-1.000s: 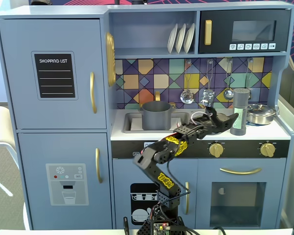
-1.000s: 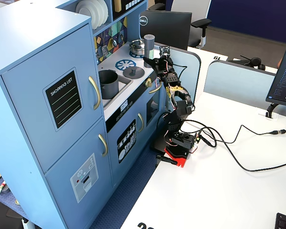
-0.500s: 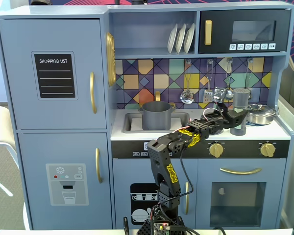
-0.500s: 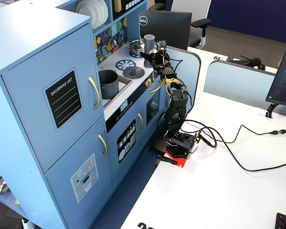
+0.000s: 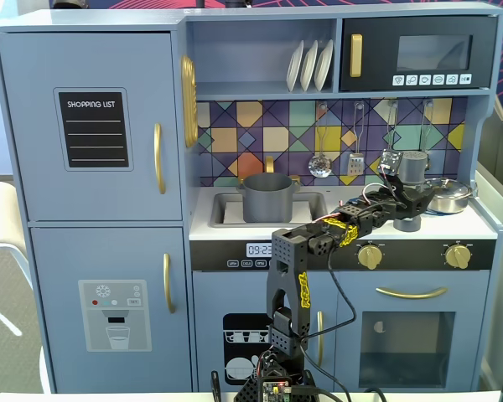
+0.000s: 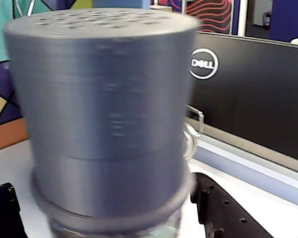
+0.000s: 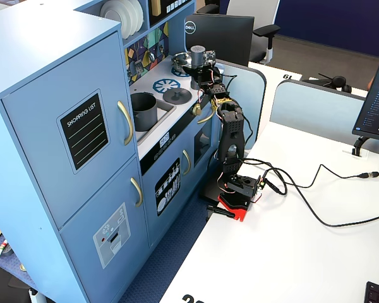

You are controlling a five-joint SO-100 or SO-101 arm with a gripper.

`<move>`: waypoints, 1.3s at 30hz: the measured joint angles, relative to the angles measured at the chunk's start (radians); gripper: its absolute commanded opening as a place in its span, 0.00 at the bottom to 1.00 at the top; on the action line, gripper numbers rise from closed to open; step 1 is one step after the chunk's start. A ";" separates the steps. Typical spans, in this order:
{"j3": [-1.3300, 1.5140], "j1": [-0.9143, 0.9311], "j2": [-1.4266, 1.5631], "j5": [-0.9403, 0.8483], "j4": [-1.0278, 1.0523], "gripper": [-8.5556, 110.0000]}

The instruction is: Put salt in the gray recipient

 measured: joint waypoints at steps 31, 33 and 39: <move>-0.109 -0.078 0.169 0.253 0.129 0.07; -0.160 -0.118 0.236 0.420 0.279 0.07; -0.187 -0.362 0.460 1.071 0.678 0.07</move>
